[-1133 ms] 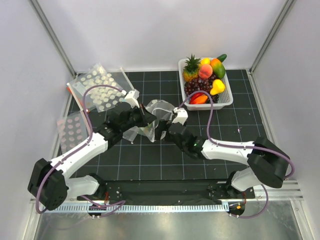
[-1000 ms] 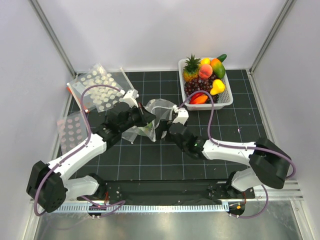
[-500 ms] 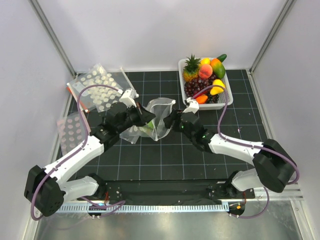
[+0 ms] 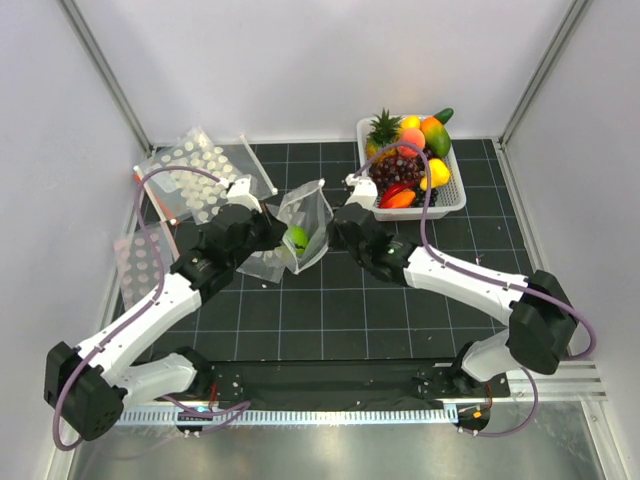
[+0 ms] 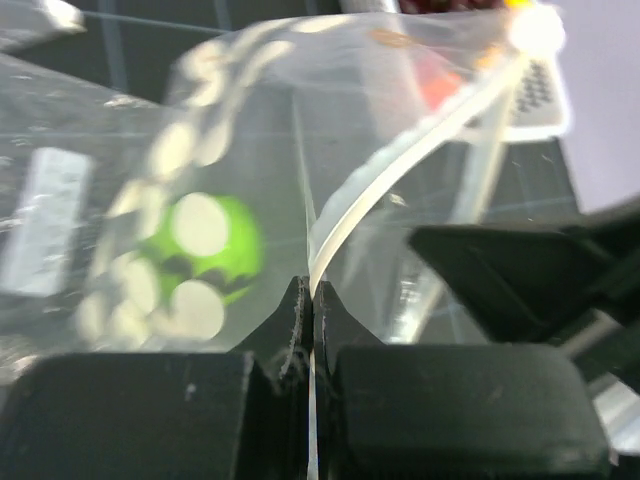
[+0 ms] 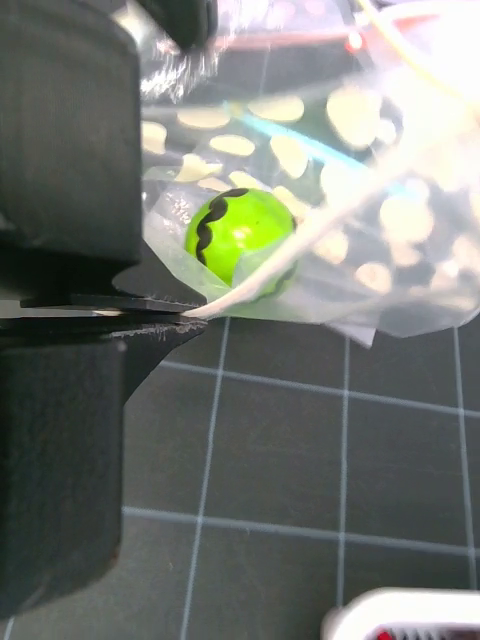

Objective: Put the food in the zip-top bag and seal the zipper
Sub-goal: Adjust the zipper food storage bag at the center of the board, then pick up the fake fruit from the bin.

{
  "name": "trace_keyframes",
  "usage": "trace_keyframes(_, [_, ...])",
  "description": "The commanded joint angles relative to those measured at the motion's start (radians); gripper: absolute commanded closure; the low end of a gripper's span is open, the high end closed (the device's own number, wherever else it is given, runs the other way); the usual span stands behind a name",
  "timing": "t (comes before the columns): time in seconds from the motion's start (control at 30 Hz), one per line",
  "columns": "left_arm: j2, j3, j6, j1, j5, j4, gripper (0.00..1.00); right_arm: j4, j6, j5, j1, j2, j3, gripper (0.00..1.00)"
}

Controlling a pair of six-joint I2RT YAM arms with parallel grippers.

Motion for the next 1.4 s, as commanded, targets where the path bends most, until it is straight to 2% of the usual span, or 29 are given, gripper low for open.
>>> trace_keyframes(0.0, [-0.077,0.086,0.086,-0.006,-0.242,-0.120,1.00,-0.113,-0.059,0.087,0.001,0.035,0.118,0.99])
trace_keyframes(0.1, [-0.123,0.099,0.123,-0.035,-0.389,-0.180,1.00,-0.084,-0.069,-0.021,0.002,0.102,0.181,0.99])
trace_keyframes(0.2, [-0.139,0.108,0.148,-0.089,-0.466,-0.189,1.00,0.012,-0.066,-0.161,-0.006,0.133,0.171,0.99])
trace_keyframes(0.27, [-0.123,0.122,0.171,-0.124,-0.515,-0.198,1.00,0.016,-0.053,-0.206,-0.030,0.142,0.175,0.99])
trace_keyframes(0.47, [0.036,0.154,0.160,-0.127,-0.442,-0.185,1.00,-0.004,-0.016,-0.303,-0.139,0.181,0.148,0.99])
trace_keyframes(0.63, [0.165,0.188,0.160,-0.123,-0.414,-0.177,1.00,-0.016,-0.048,-0.261,-0.177,0.211,0.117,0.91])
trace_keyframes(0.67, [0.177,0.188,0.159,-0.120,-0.400,-0.169,1.00,-0.015,-0.054,-0.258,-0.180,0.210,0.114,0.82])
trace_keyframes(0.73, [0.191,0.174,0.151,-0.112,-0.327,-0.124,1.00,-0.010,-0.065,-0.257,-0.182,0.198,0.108,0.78])
trace_keyframes(0.8, [0.188,0.157,0.136,-0.103,-0.243,-0.085,1.00,-0.009,-0.072,-0.250,-0.182,0.184,0.097,0.53])
trace_keyframes(0.87, [0.182,0.151,0.120,-0.095,-0.219,-0.080,1.00,0.014,-0.079,-0.249,-0.183,0.141,0.066,0.38])
trace_keyframes(0.9, [0.174,0.149,0.116,-0.094,-0.207,-0.079,1.00,0.026,-0.080,-0.247,-0.185,0.120,0.053,0.26])
trace_keyframes(1.03, [0.156,0.139,0.106,-0.089,-0.206,-0.076,1.00,0.059,-0.086,-0.250,-0.211,0.018,-0.009,0.23])
trace_keyframes(1.17, [0.162,0.143,0.096,-0.078,-0.210,-0.091,1.00,0.057,-0.073,-0.267,-0.298,-0.074,-0.052,0.22])
trace_keyframes(1.3, [0.171,0.149,0.085,-0.069,-0.195,-0.103,1.00,0.057,-0.053,-0.266,-0.367,-0.127,-0.070,0.06])
trace_keyframes(1.33, [0.170,0.148,0.083,-0.069,-0.192,-0.103,1.00,0.047,-0.042,-0.208,-0.380,-0.131,-0.064,0.01])
trace_keyframes(1.37, [0.168,0.148,0.082,-0.069,-0.189,-0.100,1.00,0.015,-0.034,-0.171,-0.387,-0.126,-0.046,0.00])
